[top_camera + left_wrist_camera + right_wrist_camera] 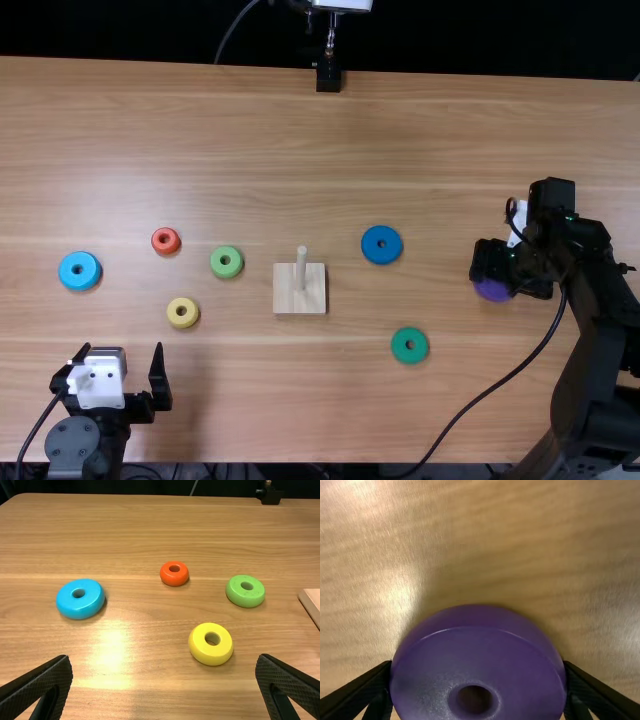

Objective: Build the Hanoi tower: stack the rings onto the peg from bottom to top in this color order: purple, dark blue, light blue, dark green, light green, yellow, orange.

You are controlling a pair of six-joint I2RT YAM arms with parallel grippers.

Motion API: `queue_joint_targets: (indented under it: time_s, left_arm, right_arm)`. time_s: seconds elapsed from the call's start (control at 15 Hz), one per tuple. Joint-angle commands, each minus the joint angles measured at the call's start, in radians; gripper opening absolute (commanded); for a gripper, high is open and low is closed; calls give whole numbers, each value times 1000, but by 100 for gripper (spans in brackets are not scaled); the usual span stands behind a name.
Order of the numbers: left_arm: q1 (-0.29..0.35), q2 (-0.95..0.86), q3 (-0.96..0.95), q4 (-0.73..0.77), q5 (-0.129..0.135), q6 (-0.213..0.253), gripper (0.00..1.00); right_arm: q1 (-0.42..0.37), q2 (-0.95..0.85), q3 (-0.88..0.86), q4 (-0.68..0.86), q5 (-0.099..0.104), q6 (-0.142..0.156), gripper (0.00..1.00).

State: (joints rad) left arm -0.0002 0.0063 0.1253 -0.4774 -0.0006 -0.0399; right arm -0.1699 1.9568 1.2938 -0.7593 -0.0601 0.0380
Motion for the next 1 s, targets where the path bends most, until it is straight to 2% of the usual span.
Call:
queue_joint_targets:
  time_s: [0.0, 0.13, 0.4, 0.53, 0.73, 0.93]
  left_arm:
    - [-1, -6, -116, -67, -7, 1, 100]
    - [-1, -6, -116, -66, -7, 1, 100]
    - [-1, -6, -116, -67, -7, 1, 100]
    - [-1, -6, -116, -67, -7, 1, 100]
    - [-1, -6, -116, -67, -7, 1, 100]
    - [-1, -6, -116, -66, -7, 1, 100]
  right_arm:
    - [17, 8, -8, 5, -6, 6, 0]
    - [23, -18, -2, -9, -8, 4, 0]
    - [110, -136, 36, -15, -8, -10, 0]
    - [176, -183, 50, -61, -8, -18, 0]
    - [300, -216, 128, -166, -8, -51, 0]
    - [448, -220, 225, -326, -8, -49, 0]
